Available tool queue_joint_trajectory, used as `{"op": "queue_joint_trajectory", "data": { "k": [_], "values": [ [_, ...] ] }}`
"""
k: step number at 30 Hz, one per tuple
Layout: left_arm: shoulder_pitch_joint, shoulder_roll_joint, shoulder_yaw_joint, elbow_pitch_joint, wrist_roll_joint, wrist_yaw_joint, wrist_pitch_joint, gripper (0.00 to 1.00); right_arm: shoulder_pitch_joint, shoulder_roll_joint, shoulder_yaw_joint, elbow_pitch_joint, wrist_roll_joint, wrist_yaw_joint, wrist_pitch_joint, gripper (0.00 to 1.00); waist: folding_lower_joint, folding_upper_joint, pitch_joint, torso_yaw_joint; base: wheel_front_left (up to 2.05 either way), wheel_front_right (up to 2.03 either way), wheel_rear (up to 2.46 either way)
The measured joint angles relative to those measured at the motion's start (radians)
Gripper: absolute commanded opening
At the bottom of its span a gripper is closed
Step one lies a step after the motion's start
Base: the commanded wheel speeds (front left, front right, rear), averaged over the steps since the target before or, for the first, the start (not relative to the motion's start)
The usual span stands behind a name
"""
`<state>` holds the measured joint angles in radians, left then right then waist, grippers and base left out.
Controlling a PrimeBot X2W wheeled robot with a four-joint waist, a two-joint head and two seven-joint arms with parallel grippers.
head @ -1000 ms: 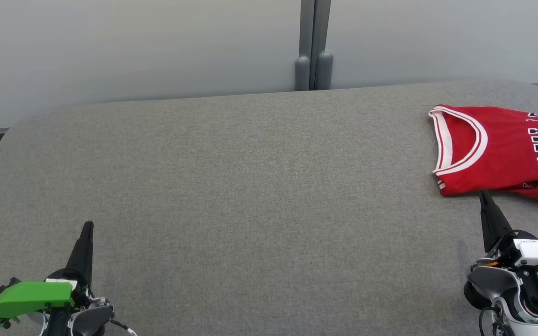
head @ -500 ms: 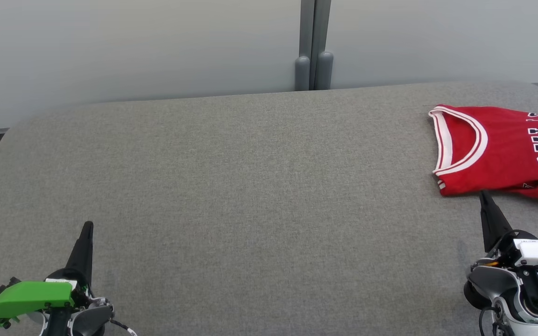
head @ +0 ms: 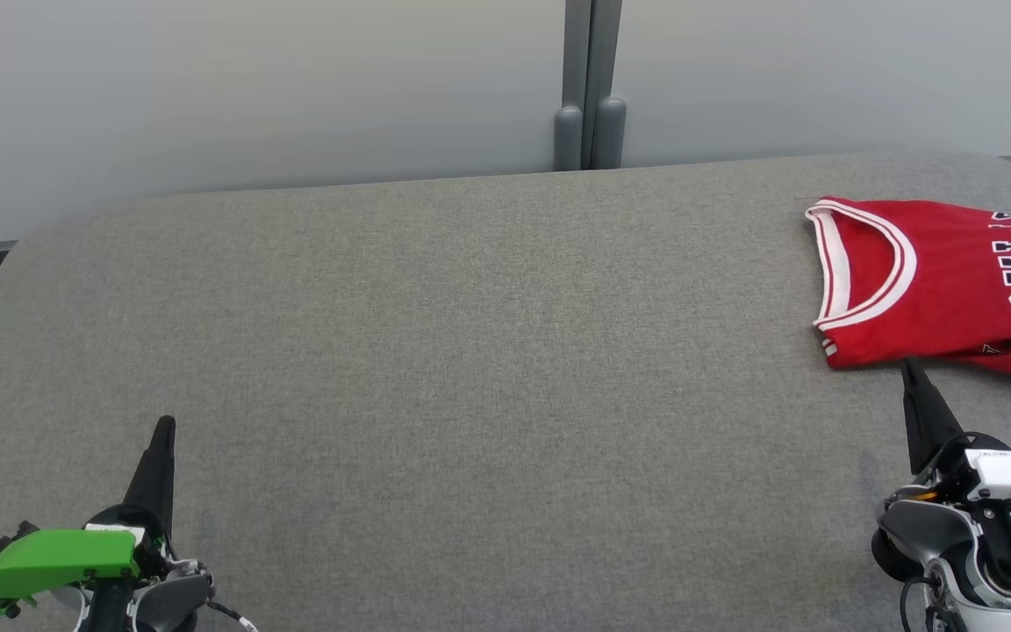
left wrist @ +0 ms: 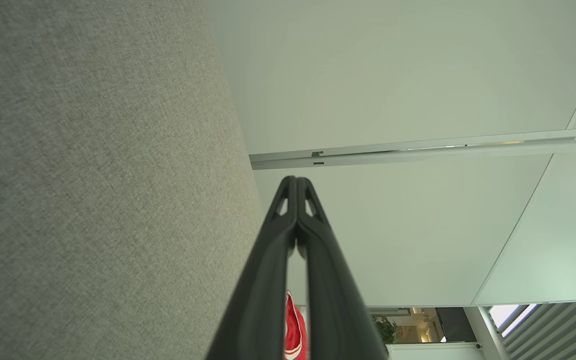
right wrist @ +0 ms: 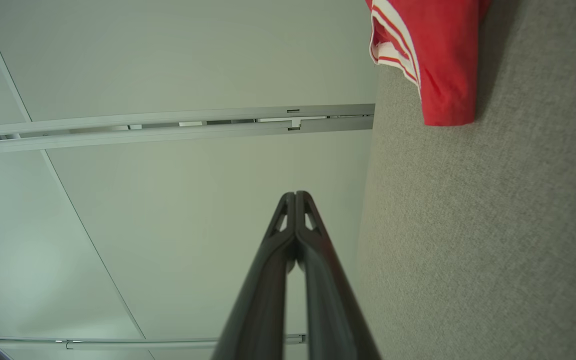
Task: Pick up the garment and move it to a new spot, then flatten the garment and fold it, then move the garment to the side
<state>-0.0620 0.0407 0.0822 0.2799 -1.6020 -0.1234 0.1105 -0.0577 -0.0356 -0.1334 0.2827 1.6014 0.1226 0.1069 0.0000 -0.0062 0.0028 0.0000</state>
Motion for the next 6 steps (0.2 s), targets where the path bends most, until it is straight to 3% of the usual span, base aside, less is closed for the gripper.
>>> {"op": "queue_joint_trajectory", "data": {
  "k": [6],
  "values": [
    [0.000,0.000,0.000,0.000,0.000,0.000,0.000,0.00,0.000,0.000,0.000,0.000,0.000,0.000,0.000,0.00,0.0000,0.0000,0.000,0.000,0.00,0.00,0.00]
  ]
}}
